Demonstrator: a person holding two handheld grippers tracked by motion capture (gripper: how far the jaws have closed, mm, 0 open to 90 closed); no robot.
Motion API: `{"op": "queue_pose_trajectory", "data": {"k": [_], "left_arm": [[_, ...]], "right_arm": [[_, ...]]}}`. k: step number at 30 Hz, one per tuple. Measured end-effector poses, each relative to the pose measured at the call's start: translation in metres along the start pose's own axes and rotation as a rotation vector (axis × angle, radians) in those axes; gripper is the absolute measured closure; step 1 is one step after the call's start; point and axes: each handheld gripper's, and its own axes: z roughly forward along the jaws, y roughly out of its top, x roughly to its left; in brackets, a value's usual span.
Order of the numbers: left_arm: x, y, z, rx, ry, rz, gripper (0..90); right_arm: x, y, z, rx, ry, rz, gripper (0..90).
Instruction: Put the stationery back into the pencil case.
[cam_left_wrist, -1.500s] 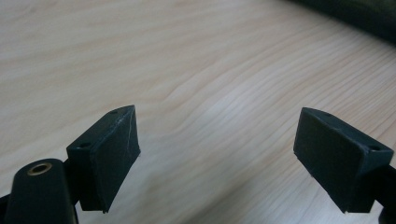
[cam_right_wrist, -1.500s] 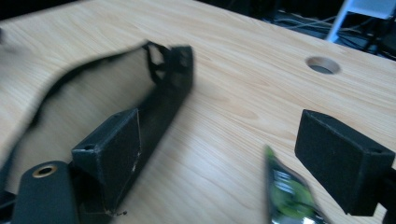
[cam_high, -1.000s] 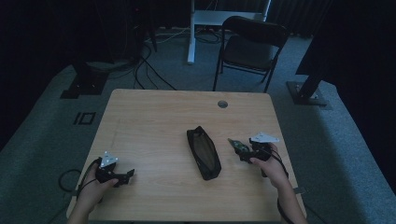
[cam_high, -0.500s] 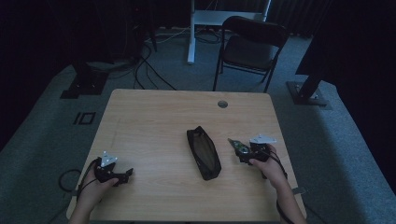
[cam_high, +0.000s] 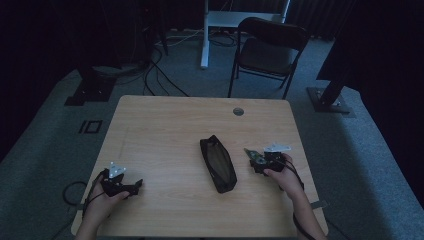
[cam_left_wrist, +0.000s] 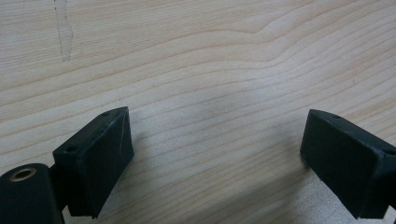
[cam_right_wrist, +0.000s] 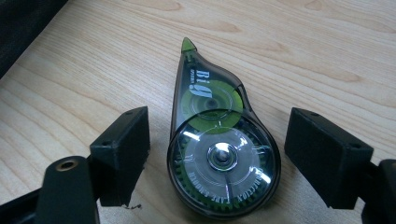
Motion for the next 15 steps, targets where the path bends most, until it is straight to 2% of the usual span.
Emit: {"op": "queue_pose_trajectory", "data": {"k": [4, 7, 15], "left_arm": [[0.0, 0.0, 0.0, 0.0, 0.0, 0.0, 9.5], [0.0, 0.0, 0.0, 0.0, 0.0, 0.0, 9.5], [0.0, 0.0, 0.0, 0.0, 0.002, -0.002, 9.6]], "right_arm": [[-0.001, 0.0, -0.001, -0.006, -0.007, 0.008, 27.7], [0.0, -0.001, -0.002, -0.02, -0.019, 0.014, 40.3], [0.011, 0.0, -0.002, -0.018, -0.063, 0.064, 41.4]]}}
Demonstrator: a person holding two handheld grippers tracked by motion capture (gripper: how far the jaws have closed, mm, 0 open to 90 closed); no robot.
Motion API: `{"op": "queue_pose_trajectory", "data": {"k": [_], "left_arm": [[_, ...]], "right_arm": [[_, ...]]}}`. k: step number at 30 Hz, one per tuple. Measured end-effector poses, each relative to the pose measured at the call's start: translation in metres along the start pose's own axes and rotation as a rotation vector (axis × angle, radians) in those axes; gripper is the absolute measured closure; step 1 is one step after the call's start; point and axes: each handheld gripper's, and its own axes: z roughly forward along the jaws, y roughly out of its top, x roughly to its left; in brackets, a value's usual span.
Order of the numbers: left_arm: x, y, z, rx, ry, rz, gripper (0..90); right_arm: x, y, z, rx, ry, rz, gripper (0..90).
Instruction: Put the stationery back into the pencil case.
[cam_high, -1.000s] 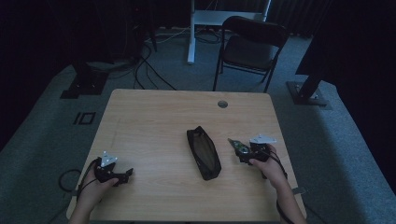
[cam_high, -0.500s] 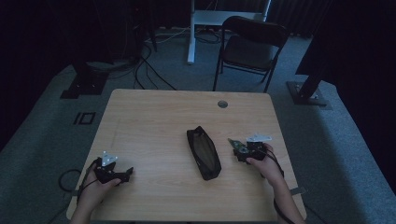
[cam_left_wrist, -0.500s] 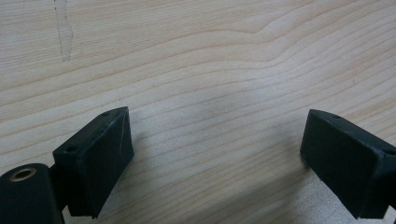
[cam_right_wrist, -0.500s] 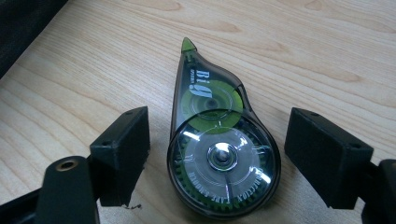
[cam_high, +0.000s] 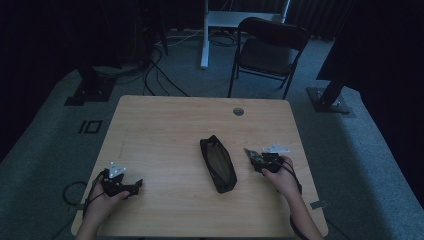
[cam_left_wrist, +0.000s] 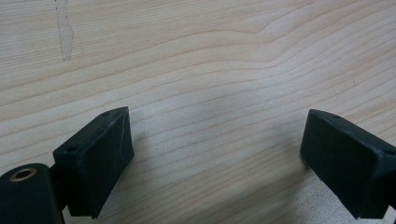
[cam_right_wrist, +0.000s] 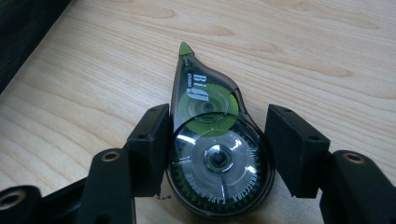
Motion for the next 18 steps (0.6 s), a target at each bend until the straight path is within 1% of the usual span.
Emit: {"op": "queue_pose_trajectory", "data": {"k": [2, 3, 5, 8, 9, 12, 14, 16, 18], "left_arm": [[0.0, 0.0, 0.0, 0.0, 0.002, -0.002, 9.6], [0.0, 0.0, 0.0, 0.0, 0.002, -0.002, 9.6], [0.0, 0.0, 0.0, 0.0, 0.003, -0.003, 9.6], [0.0, 0.0, 0.0, 0.0, 0.004, -0.005, 9.6], [-0.001, 0.001, 0.0, 0.001, 0.004, -0.005, 9.6], [0.0, 0.001, 0.001, 0.002, 0.004, -0.004, 9.6], [0.0, 0.001, 0.001, 0.002, 0.005, -0.002, 9.6], [0.0, 0.001, 0.001, 0.003, 0.006, -0.004, 9.6], [-0.001, 0.002, 0.001, 0.003, 0.007, -0.005, 9.6]], "right_arm": [[0.0, 0.0, 0.0, -0.006, 0.005, 0.026, 41.5], [0.001, 0.0, -0.001, -0.023, 0.003, 0.049, 41.5], [0.002, 0.002, -0.004, -0.043, -0.014, 0.068, 41.5], [0.003, 0.011, -0.012, -0.063, -0.015, 0.127, 41.5], [0.003, 0.013, -0.014, -0.067, -0.019, 0.134, 41.5], [0.008, 0.021, -0.024, -0.09, -0.037, 0.148, 41.5], [0.013, 0.027, -0.031, -0.11, -0.062, 0.135, 41.5], [0.018, 0.032, -0.037, -0.134, -0.065, 0.141, 41.5], [0.024, 0.038, -0.042, -0.149, -0.079, 0.122, 41.5]]}}
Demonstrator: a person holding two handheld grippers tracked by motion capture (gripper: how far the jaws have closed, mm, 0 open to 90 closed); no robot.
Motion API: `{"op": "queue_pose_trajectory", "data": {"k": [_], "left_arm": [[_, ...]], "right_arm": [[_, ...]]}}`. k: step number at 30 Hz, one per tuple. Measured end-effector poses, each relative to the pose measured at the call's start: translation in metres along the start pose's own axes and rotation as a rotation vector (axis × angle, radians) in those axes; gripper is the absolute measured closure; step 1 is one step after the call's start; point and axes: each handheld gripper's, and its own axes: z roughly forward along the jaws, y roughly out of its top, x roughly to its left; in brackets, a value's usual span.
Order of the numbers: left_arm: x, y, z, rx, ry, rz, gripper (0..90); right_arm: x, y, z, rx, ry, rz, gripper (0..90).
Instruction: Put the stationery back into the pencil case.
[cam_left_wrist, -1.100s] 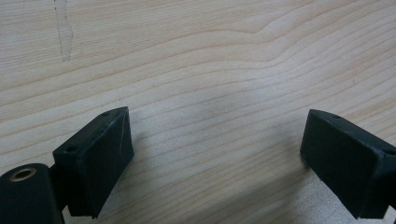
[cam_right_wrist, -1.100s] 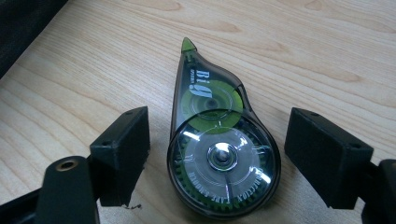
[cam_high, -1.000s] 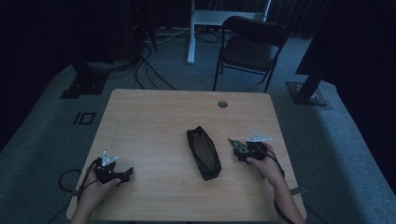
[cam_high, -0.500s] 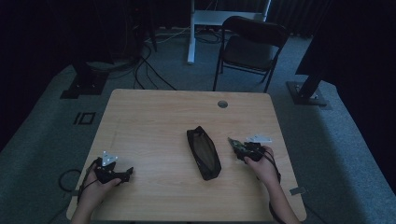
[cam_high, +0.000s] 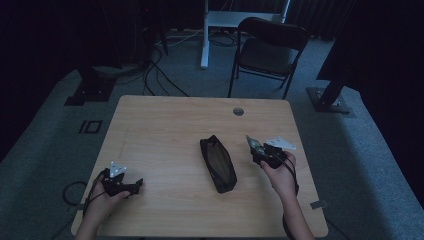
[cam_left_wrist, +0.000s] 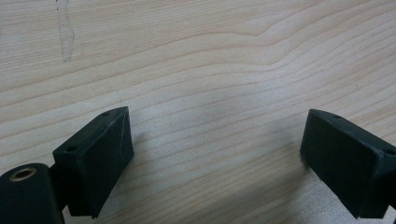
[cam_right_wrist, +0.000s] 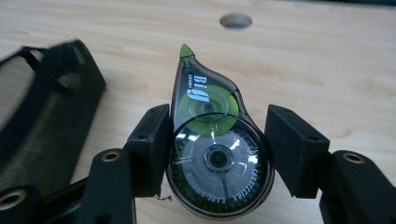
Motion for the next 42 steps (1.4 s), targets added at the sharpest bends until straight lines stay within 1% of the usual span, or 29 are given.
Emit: {"op": "queue_pose_trajectory", "data": {"k": [3, 5, 7, 8, 9, 10, 11, 12, 15, 21, 23, 25, 29, 32, 33, 37, 42], "left_arm": [[0.0, 0.0, 0.0, 0.0, 0.0, 0.0, 9.6], [0.0, 0.0, 0.0, 0.0, 0.0, 0.001, 9.6], [0.0, 0.0, 0.0, -0.001, 0.0, 0.0, 9.6], [0.0, 0.0, 0.0, 0.0, 0.0, 0.0, 9.6], [0.0, 0.0, 0.0, 0.0, 0.0, 0.0, 9.6], [0.0, 0.0, 0.0, 0.0, 0.0, 0.0, 9.6], [0.0, 0.0, 0.0, 0.0, 0.0, 0.0, 9.6], [0.0, 0.0, 0.0, -0.001, 0.0, 0.0, 9.6], [0.0, 0.0, 0.0, -0.001, 0.0, 0.0, 9.6], [0.0, 0.0, 0.0, -0.001, 0.0, -0.001, 9.6], [0.0, 0.0, 0.0, -0.001, 0.0, 0.0, 9.6], [0.0, 0.0, 0.0, -0.002, 0.0, -0.001, 9.6], [0.0, 0.0, 0.0, -0.002, 0.0, -0.001, 9.6], [0.0, 0.0, 0.0, -0.001, 0.0, -0.001, 9.6], [0.0, 0.0, 0.0, -0.001, 0.0, -0.001, 9.6], [0.0, 0.0, 0.0, 0.0, 0.001, 0.0, 9.6], [0.0, 0.0, 0.0, 0.0, 0.001, 0.0, 9.6]], "right_arm": [[0.01, 0.007, -0.006, -0.022, 0.007, -0.013, 41.5], [0.017, 0.012, -0.01, -0.032, 0.022, -0.01, 41.5], [0.023, 0.016, -0.014, -0.044, 0.017, -0.023, 41.5], [0.026, 0.018, -0.016, -0.052, 0.024, -0.019, 41.5], [0.029, 0.02, -0.018, -0.069, 0.035, -0.005, 41.5], [0.032, 0.021, -0.019, -0.077, 0.034, -0.007, 41.5], [0.036, 0.022, -0.02, -0.08, 0.031, -0.02, 41.5], [0.041, 0.022, -0.021, -0.08, 0.04, -0.025, 41.5], [0.053, 0.023, -0.022, -0.088, 0.077, -0.02, 41.5], [0.071, 0.028, -0.027, -0.116, 0.121, 0.014, 41.5], [0.078, 0.03, -0.028, -0.122, 0.13, 0.017, 41.5], [0.083, 0.03, -0.029, -0.123, 0.146, 0.028, 41.5], [0.096, 0.027, -0.026, -0.115, 0.17, 0.029, 41.5], [0.104, 0.023, -0.023, -0.11, 0.213, 0.041, 41.5], [0.107, 0.022, -0.021, -0.106, 0.216, 0.039, 41.5], [0.116, 0.019, -0.016, -0.101, 0.229, 0.065, 41.5], [0.123, 0.016, -0.012, -0.091, 0.236, 0.1, 41.5]]}}
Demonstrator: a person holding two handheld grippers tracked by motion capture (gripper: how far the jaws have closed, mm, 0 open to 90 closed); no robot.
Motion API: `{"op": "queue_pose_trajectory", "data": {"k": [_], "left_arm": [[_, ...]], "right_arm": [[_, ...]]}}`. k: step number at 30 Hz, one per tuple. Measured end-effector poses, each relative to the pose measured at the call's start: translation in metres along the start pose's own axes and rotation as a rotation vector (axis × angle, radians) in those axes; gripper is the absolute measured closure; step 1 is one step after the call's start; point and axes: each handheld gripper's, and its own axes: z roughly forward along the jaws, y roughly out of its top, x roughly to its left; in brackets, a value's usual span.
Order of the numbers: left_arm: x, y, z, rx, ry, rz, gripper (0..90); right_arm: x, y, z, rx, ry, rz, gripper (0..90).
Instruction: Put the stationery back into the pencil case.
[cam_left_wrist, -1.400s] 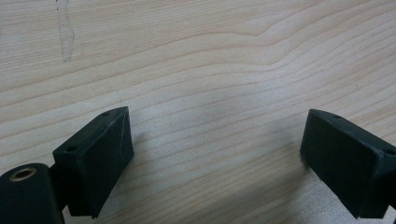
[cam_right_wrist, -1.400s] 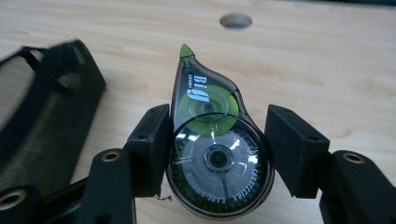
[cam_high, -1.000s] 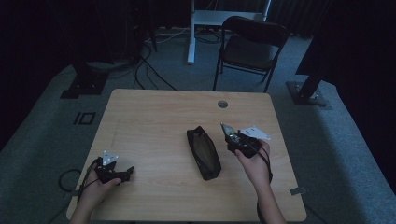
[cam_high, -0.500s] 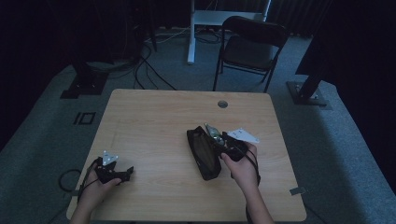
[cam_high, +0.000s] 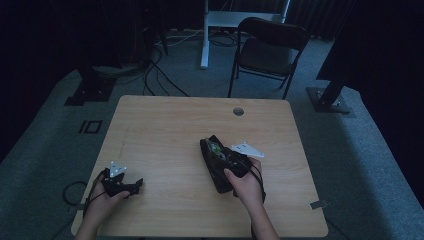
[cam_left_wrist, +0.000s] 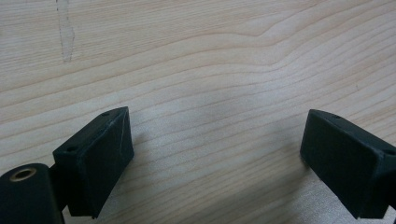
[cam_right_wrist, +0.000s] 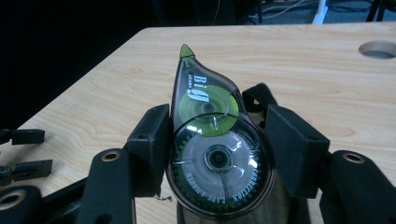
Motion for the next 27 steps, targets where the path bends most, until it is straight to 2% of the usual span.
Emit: {"op": "queue_pose_trajectory", "data": {"k": [4, 7, 8, 11, 14, 18, 22, 27], "left_arm": [[0.0, 0.0, 0.0, 0.0, 0.0, 0.001, 9.6], [0.0, 0.0, 0.0, 0.0, 0.0, 0.001, 9.6], [0.0, 0.0, 0.0, 0.0, 0.0, 0.001, 9.6], [0.0, 0.0, 0.0, 0.0, 0.0, 0.001, 9.6], [0.0, 0.0, 0.0, 0.0, 0.0, 0.0, 9.6], [0.0, 0.0, 0.0, 0.0, 0.0, 0.001, 9.6], [0.0, 0.0, 0.0, 0.0, 0.0, 0.0, 9.6], [0.0, 0.0, 0.0, 0.0, 0.0, 0.0, 9.6]], "right_arm": [[0.001, -0.003, 0.004, 0.01, 0.013, 0.051, 41.5], [-0.003, -0.005, 0.007, 0.02, 0.04, 0.146, 41.5], [-0.004, -0.006, 0.007, 0.011, 0.032, 0.164, 41.5], [-0.005, -0.009, 0.01, 0.024, 0.028, 0.18, 41.5], [-0.004, -0.013, 0.013, 0.046, 0.031, 0.216, 41.5], [-0.004, -0.016, 0.017, 0.049, -0.007, 0.251, 41.4], [-0.007, -0.018, 0.02, 0.041, -0.033, 0.315, 41.4], [-0.01, -0.021, 0.023, 0.062, -0.028, 0.345, 41.4]]}}
